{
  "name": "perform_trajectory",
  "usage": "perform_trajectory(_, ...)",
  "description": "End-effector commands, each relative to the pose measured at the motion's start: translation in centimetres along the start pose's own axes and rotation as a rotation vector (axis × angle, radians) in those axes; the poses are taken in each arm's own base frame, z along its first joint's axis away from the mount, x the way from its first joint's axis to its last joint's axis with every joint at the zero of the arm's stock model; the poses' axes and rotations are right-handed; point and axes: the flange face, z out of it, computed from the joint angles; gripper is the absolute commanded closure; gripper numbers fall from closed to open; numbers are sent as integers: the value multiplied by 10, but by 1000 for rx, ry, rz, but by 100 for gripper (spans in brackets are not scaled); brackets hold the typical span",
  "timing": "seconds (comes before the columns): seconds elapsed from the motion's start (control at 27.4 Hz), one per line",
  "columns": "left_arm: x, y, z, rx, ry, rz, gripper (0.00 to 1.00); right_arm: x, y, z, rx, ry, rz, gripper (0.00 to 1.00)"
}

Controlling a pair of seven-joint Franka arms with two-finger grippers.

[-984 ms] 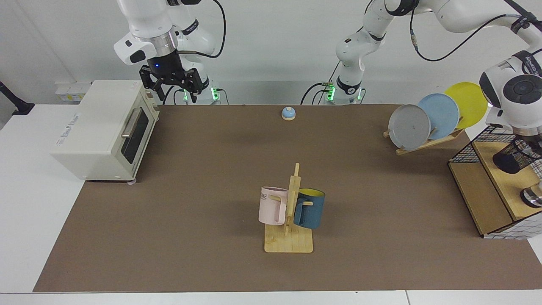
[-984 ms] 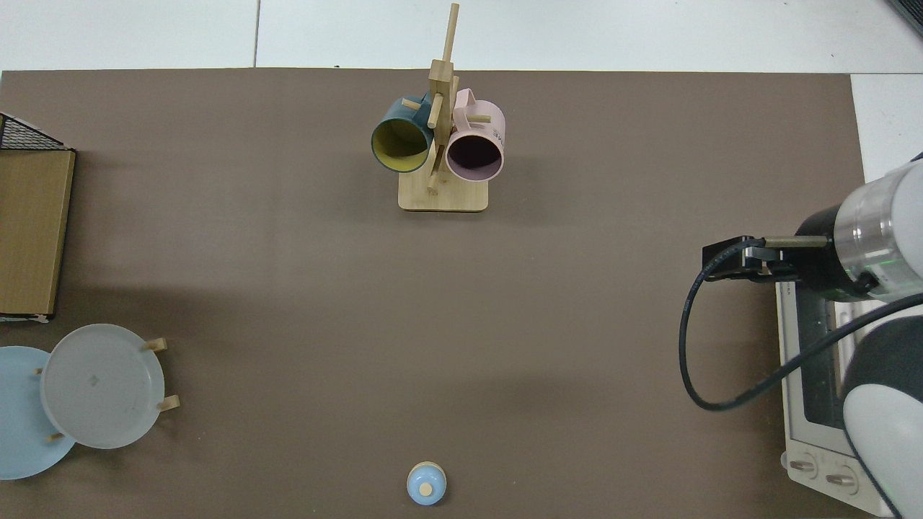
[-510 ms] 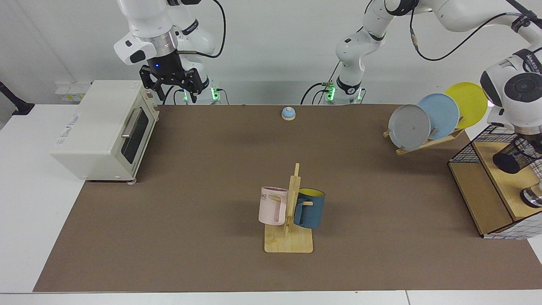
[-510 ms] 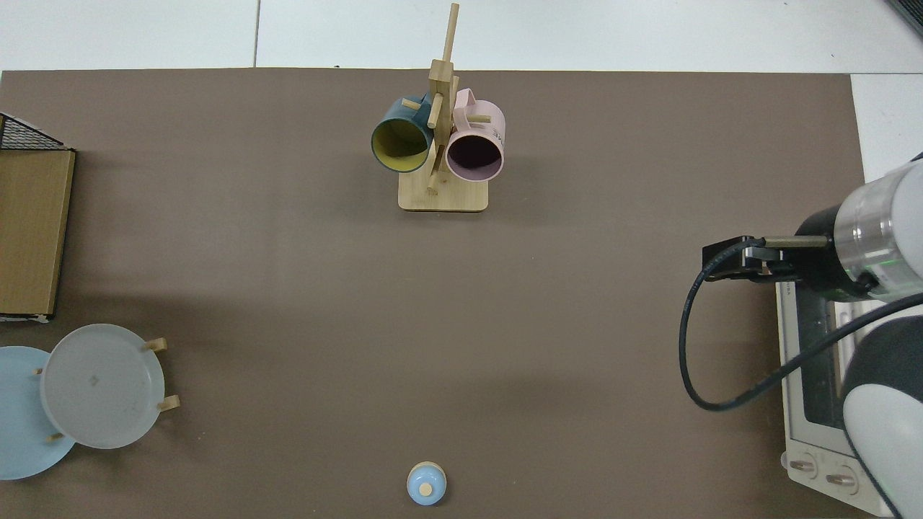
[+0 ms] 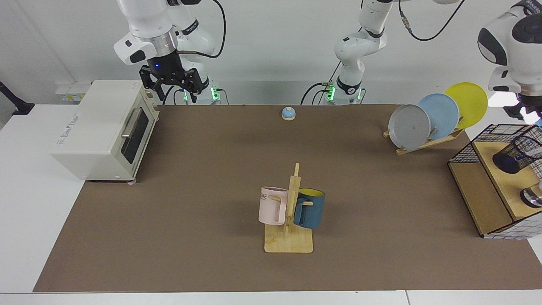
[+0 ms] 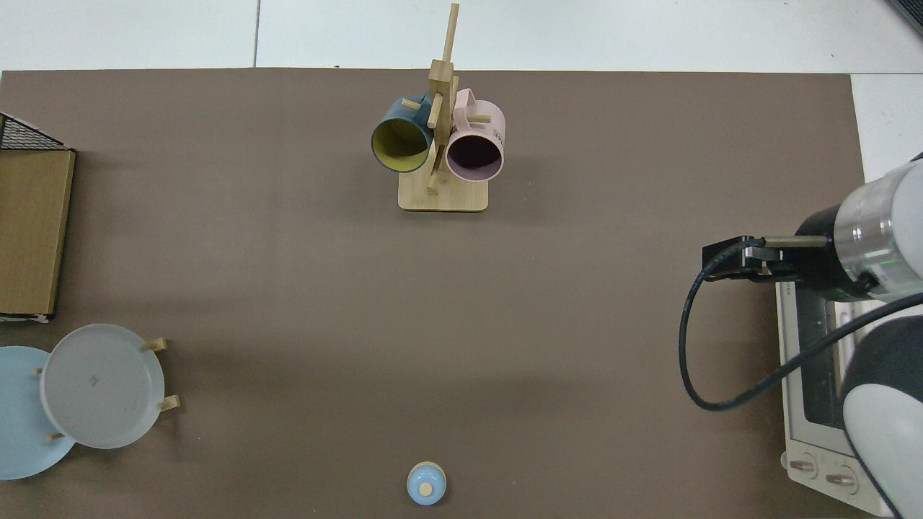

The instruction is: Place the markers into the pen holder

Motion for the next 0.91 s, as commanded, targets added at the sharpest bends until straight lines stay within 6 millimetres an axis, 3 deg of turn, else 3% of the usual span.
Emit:
perform_trajectory(0.0,5,18,-41,1,108,-127,6,-2,2,-1,18,14,20,0)
perform_trajectory(0.15,26,28,-61,-61,188,-254,1,-2,2,-1,18,14,20,0)
perform_trajectory(0.36,48,45,-89,-164,314,-493,0,-2,1,-1,18,14,18,0)
perform_trajectory(0.62,69,66,-105,-369,366,-745,0,-2,2,-1,18,14,20,0)
perform_trajectory(0.77,85,80,-129,-448,348,-907,0,-2,2,-1,18,14,20,0)
perform_trajectory(0.88,96,81,-136,-490,357,-974,0,-2,2,-1,18,14,20,0)
